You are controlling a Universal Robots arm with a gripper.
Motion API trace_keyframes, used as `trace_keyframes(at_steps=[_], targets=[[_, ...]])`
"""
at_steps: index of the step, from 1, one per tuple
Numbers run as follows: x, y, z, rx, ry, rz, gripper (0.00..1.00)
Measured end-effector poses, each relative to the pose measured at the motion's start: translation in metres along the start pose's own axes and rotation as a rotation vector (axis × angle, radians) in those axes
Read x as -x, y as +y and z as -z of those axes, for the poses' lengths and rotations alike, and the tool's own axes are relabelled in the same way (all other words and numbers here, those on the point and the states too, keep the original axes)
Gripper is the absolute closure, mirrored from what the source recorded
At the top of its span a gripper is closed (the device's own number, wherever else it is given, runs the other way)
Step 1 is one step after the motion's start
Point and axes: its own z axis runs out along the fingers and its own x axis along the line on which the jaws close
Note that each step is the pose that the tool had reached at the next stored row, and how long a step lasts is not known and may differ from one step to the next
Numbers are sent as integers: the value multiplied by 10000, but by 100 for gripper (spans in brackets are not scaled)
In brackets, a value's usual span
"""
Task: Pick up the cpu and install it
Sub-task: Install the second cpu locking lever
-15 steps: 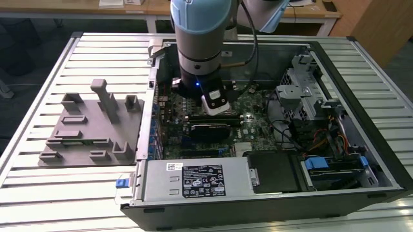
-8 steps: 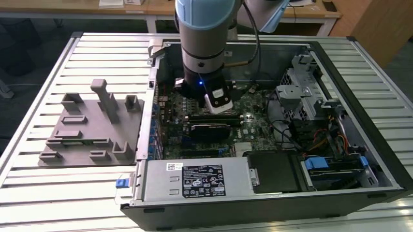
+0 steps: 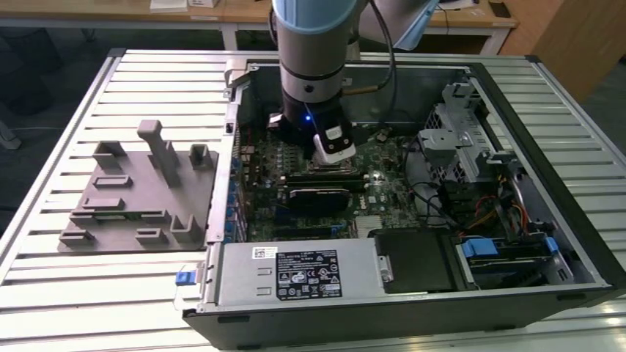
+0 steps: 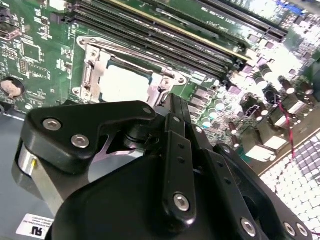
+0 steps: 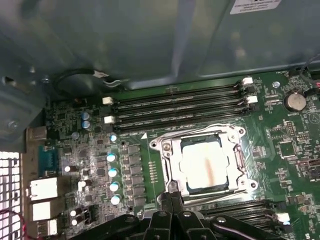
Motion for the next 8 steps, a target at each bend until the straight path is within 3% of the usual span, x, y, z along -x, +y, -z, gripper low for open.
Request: trace_keyframes(at_steps=[8], targets=[[105, 83, -18, -286, -64, -70, 89]])
